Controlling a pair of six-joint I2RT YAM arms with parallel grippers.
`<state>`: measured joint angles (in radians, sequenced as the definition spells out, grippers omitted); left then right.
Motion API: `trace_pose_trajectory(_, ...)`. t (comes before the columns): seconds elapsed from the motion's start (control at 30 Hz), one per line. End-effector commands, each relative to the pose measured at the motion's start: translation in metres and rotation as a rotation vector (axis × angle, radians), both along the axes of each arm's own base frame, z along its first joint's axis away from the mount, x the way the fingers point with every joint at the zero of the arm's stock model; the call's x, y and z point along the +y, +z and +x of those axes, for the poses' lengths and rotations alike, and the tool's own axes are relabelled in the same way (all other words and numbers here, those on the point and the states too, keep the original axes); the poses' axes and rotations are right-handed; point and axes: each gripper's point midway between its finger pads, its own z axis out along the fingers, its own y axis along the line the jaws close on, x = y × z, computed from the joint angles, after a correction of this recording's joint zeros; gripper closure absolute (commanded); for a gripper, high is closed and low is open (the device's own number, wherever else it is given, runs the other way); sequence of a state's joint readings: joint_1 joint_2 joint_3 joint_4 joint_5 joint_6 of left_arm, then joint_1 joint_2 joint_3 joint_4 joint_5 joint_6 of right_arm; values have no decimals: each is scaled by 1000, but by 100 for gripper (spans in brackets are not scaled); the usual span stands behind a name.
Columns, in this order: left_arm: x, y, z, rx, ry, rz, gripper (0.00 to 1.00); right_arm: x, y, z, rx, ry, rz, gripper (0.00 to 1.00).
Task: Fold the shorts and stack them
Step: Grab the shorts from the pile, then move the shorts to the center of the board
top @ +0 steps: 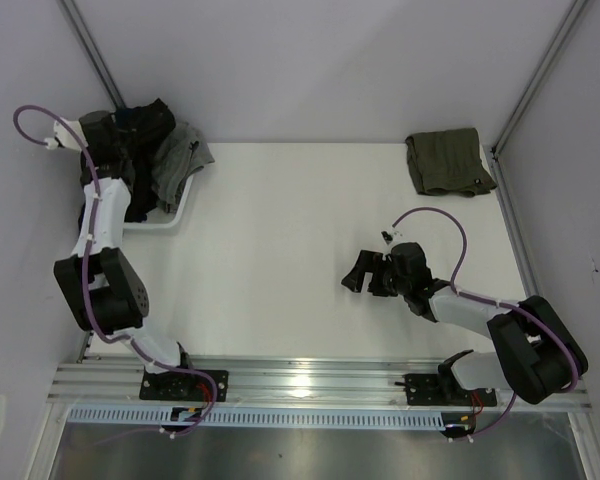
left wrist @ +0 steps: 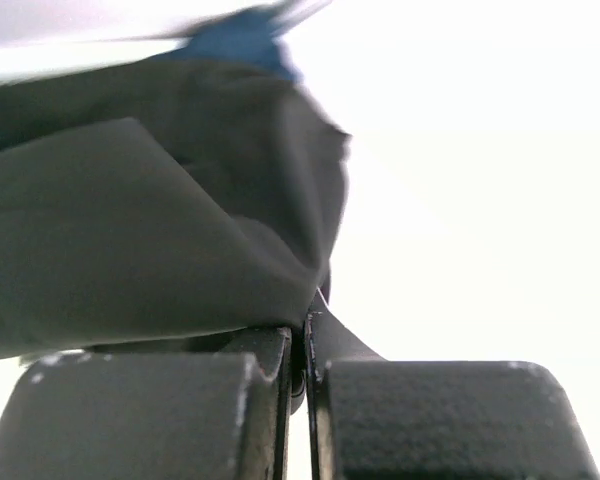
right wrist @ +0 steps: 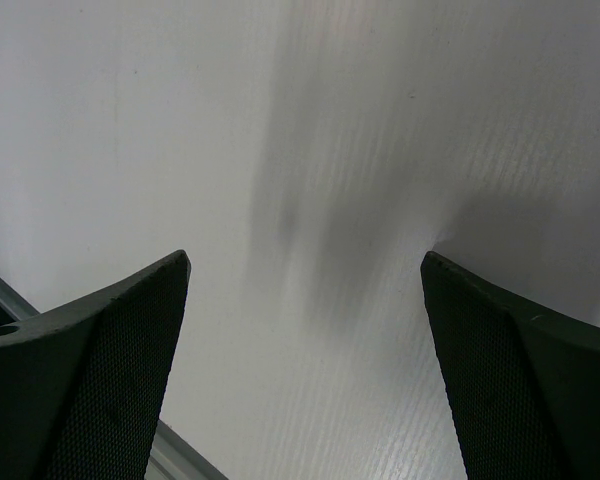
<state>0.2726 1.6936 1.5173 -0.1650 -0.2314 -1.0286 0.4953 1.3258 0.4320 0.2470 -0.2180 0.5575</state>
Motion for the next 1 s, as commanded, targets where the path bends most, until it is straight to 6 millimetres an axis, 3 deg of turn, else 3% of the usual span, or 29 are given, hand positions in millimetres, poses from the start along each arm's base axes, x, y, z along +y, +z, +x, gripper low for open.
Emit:
trace_pose_trajectory(0.0, -37, 159, -22, -343, -84, 184, 100, 5, 12, 8, -41, -3, 22, 2)
trace_pose_trajectory(0.07, -54, 195, -33, -407, -136, 265, 100, 5, 12, 8, -42, -1, 20, 2)
trace_pose_trajectory(0.1, -70, 238, -43, -519, -173, 312, 100, 6, 13, 8, -46, 1, 20, 2)
trace_pose_trajectory(0.17, -89, 285, -65, -638, -240, 368, 100, 8, 14, 8, -50, 7, 20, 3)
trace_pose_trajectory(0.2, -105, 296, -70, -667, -313, 376, 100, 8, 14, 8, -52, 8, 20, 3)
trace_pose_trajectory(0.23, -117, 332, -90, -750, -347, 409, 100, 9, 16, 7, -57, 13, 22, 3)
trace_pose_trajectory(0.3, -142, 350, -105, -799, -460, 422, 100, 10, 17, 6, -63, 18, 21, 3)
trace_pose_trajectory(0.37, -158, 379, -134, -869, -512, 441, 100, 12, 20, 5, -75, 24, 26, 3)
trace_pose_trajectory(0.43, -174, 383, -150, -899, -594, 416, 100, 13, 22, 5, -86, 28, 27, 3)
trace_pose_trajectory(0.5, -186, 396, -178, -949, -642, 416, 100, 14, 24, 4, -95, 32, 27, 3)
trace_pose_trajectory(0.63, -210, 401, -214, -986, -762, 369, 100, 19, 33, 2, -123, 66, 51, 4)
trace_pose_trajectory(0.73, -225, 398, -232, -992, -840, 319, 100, 34, 67, -6, -227, 170, 135, 9)
trace_pose_trajectory(0.83, -238, 384, -253, -963, -896, 290, 100, 41, 119, -13, -374, 224, 216, 8)
trace_pose_trajectory(0.9, -240, 351, -246, -891, -902, 237, 100, 43, 157, -16, -459, 244, 268, 7)
trace_pose_trajectory(0.97, -244, 333, -263, -875, -913, 217, 100, 50, 190, -23, -507, 283, 341, 6)
